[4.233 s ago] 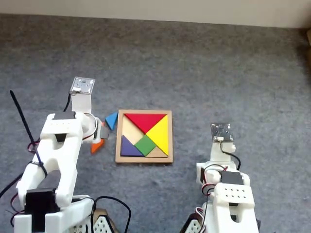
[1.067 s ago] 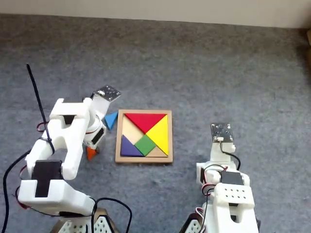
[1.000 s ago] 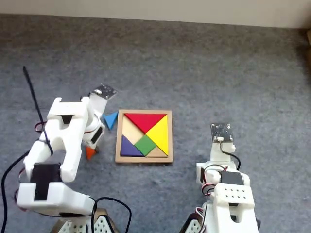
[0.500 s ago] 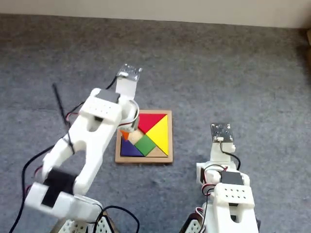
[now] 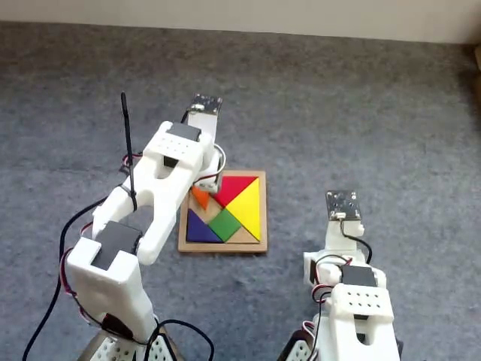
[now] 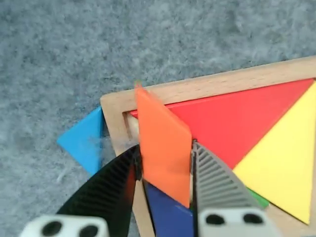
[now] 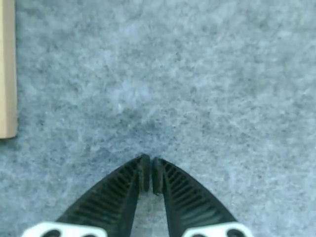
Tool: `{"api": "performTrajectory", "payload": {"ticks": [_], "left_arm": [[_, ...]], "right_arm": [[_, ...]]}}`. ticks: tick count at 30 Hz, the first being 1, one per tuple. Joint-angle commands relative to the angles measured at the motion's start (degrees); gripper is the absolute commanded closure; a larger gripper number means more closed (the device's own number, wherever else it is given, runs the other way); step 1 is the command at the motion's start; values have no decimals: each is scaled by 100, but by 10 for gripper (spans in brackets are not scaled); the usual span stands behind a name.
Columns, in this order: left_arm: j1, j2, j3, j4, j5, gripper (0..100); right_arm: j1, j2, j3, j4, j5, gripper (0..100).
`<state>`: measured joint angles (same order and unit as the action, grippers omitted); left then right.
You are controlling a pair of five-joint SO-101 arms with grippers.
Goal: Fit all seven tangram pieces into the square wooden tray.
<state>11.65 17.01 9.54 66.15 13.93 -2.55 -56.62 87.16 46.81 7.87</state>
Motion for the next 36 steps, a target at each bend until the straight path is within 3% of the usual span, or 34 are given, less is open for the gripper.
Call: {"api": "performTrajectory", "payload": {"ticks": [1, 21, 27, 36], "left_arm": [[101, -57, -233, 255, 79, 832], [75, -66, -426, 598, 299, 823], [-189, -31, -901, 1275, 949, 673], [-497, -48, -927, 1178, 923, 742]], "right_arm": [[31, -22, 57, -171, 62, 962], [31, -22, 57, -171, 62, 962], [31, -22, 57, -171, 62, 962], [31, -22, 57, -171, 62, 962]]}}
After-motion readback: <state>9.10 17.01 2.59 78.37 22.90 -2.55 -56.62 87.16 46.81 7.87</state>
